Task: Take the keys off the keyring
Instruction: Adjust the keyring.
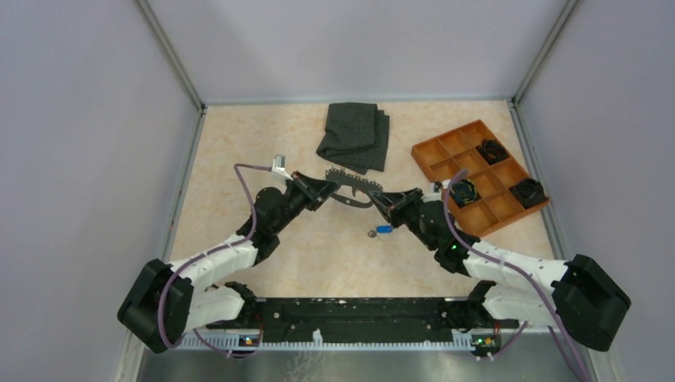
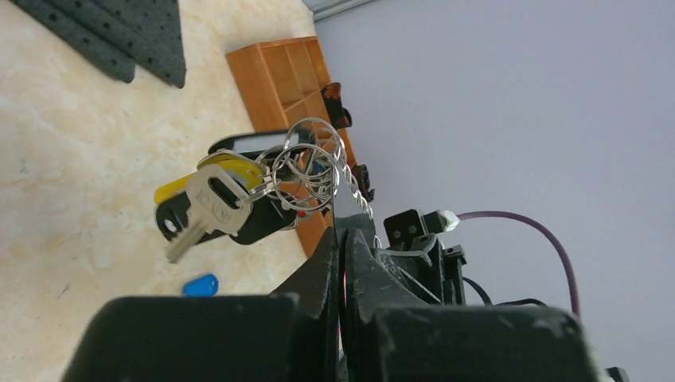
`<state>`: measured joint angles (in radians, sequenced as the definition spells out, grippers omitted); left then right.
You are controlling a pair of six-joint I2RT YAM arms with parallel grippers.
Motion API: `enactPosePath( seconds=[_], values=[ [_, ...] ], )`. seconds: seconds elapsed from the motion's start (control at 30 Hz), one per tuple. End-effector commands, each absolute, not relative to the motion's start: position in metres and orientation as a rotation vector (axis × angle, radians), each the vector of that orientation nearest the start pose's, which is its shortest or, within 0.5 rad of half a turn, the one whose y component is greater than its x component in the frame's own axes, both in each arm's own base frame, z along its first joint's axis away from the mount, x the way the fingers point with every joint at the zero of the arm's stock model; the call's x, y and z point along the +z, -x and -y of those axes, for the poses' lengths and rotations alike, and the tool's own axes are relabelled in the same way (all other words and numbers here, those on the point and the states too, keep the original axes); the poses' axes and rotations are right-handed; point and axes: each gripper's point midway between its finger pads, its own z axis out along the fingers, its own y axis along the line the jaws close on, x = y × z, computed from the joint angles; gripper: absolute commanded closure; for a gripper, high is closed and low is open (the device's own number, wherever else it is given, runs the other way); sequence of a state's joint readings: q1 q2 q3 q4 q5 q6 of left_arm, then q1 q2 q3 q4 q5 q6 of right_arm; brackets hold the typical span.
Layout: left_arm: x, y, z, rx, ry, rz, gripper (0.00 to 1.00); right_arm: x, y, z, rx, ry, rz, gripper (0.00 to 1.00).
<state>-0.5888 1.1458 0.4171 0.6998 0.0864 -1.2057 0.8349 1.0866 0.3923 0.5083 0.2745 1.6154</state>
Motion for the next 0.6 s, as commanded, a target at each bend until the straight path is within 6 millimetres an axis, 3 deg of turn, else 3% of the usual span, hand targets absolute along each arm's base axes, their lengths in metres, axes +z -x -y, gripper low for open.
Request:
enactPosePath(
  seconds=[0.0, 0.07, 0.33, 0.43, 0.57],
  values=[
    [0.237, -0.294, 0.248, -1.362, 0.330, -1.723, 1.00, 0.219, -0.242, -0.280, 1.529, -0.796, -1.762, 0.92],
    [0.240, -0.288, 0.250, -1.377, 0.230, -1.767, 1.00, 0.215, -0.237, -0.280, 1.483, -0.700, -1.796, 0.78],
    [0.240, -0.258, 0.249, -1.504, -0.194, -1.944, 1.00, 0.243, -0.219, -0.265, 1.309, -0.209, -1.687, 0.30],
    [0.249, -0.240, 0.255, -1.558, -0.440, -1.968, 1.00, 0.260, -0.212, -0.266, 1.217, 0.022, -1.633, 0.23],
    [0.251, -0.227, 0.254, -1.618, -0.575, -1.992, 1.00, 0.284, -0.193, -0.274, 1.179, 0.319, -1.545, 0.20]
  ],
)
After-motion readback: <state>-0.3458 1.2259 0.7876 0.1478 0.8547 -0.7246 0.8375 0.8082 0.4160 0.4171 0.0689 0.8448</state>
